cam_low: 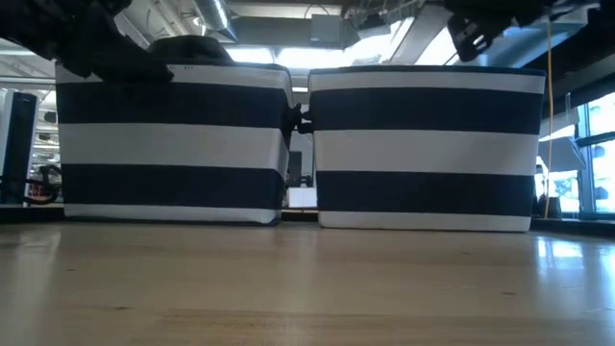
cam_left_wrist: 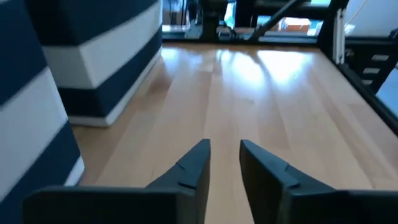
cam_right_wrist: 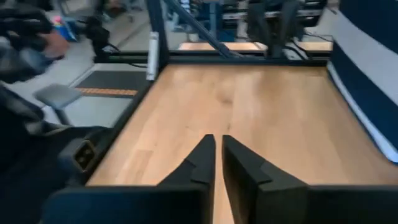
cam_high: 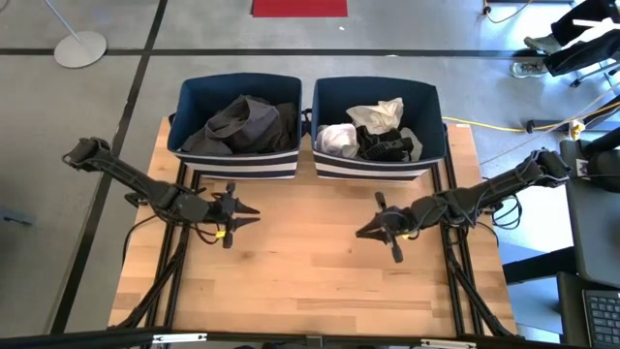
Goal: Sort clothes
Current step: Return to Home Position
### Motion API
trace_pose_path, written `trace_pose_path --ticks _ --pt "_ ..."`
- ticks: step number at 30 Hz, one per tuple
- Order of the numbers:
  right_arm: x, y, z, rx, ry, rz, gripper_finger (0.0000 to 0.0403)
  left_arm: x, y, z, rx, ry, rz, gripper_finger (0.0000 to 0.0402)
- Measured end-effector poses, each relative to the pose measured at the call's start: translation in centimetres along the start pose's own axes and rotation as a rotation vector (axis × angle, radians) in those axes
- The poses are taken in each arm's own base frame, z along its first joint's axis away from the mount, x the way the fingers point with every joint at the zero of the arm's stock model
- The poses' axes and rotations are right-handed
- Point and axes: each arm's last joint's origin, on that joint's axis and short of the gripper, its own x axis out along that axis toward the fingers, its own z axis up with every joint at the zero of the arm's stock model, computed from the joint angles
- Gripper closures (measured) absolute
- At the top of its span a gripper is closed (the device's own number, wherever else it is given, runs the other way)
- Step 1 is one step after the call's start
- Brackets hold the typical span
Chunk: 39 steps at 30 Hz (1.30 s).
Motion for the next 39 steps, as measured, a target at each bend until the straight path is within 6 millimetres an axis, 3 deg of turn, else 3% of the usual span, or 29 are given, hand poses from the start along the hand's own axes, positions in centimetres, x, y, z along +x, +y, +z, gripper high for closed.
trace_pose_path --ticks 7,24,33,39 --pt "-1.7 -0.5 -2.2 0.012 -0.060 0.015 0.0395 -1.4 0.9 -0.7 -0.011 -0.065 -0.012 0.0361" --pt "-6.4 -1.8 -7.3 0.035 -0.255 -0.005 0.0395 -3.2 2.2 -3.5 -0.014 -0.241 -0.114 0.0400" --pt "-7.5 -2.9 -9.1 0.039 -0.306 0.027 0.0395 -3.1 2.9 -3.7 0.018 -0.329 -0.144 0.0401" --pt "-7.7 -3.6 -9.7 0.056 -0.291 0.023 0.0395 -2.7 3.9 -3.6 0.013 -0.327 -0.077 0.0401"
